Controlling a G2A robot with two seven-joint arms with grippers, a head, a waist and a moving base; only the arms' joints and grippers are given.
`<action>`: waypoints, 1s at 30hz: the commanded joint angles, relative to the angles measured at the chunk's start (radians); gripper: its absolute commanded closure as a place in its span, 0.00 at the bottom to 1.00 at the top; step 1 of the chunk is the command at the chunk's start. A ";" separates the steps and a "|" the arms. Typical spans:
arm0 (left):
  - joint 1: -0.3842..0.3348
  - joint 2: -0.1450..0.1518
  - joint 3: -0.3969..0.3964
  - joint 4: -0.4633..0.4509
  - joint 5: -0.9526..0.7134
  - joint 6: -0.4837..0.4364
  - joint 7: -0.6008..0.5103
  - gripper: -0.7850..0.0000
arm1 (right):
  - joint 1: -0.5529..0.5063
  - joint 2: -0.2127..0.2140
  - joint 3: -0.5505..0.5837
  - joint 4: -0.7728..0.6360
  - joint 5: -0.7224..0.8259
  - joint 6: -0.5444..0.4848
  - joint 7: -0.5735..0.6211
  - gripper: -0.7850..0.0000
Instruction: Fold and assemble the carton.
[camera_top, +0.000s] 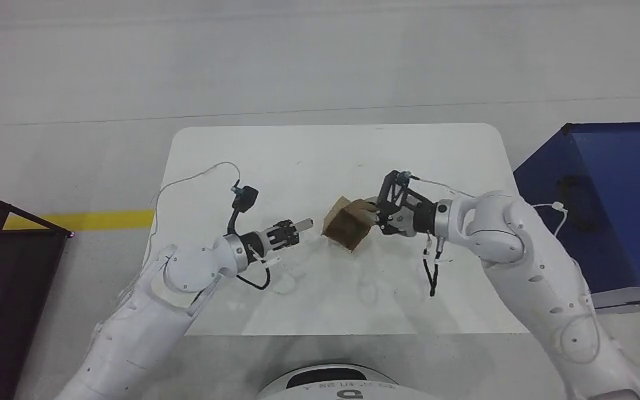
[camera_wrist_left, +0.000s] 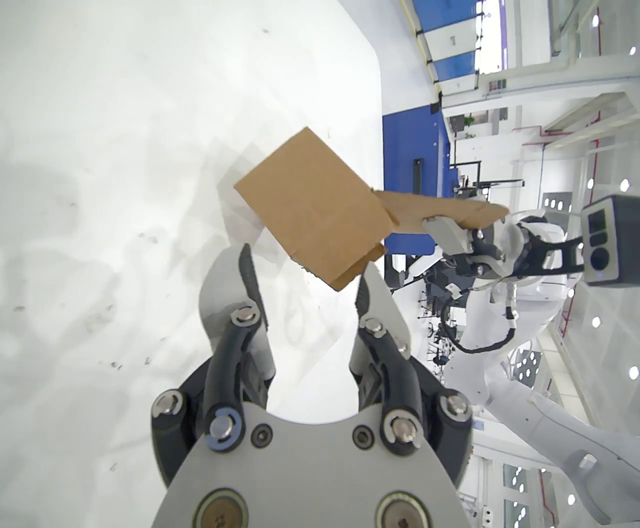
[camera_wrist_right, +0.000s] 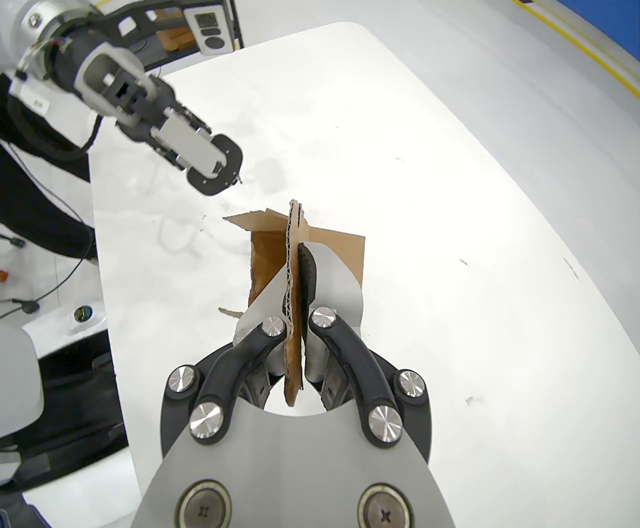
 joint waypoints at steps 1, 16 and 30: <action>0.048 0.008 -0.047 -0.011 -0.010 0.002 -0.002 0.00 | 0.042 -0.003 -0.035 0.027 0.030 -0.044 0.028 1.00; 0.068 0.011 -0.065 -0.046 -0.033 0.023 -0.083 0.00 | 0.254 -0.015 -0.186 0.136 0.266 -0.104 0.173 1.00; 0.055 0.010 -0.118 0.038 -0.082 0.026 -0.081 0.00 | 0.366 -0.016 -0.272 0.186 0.286 -0.031 0.181 0.00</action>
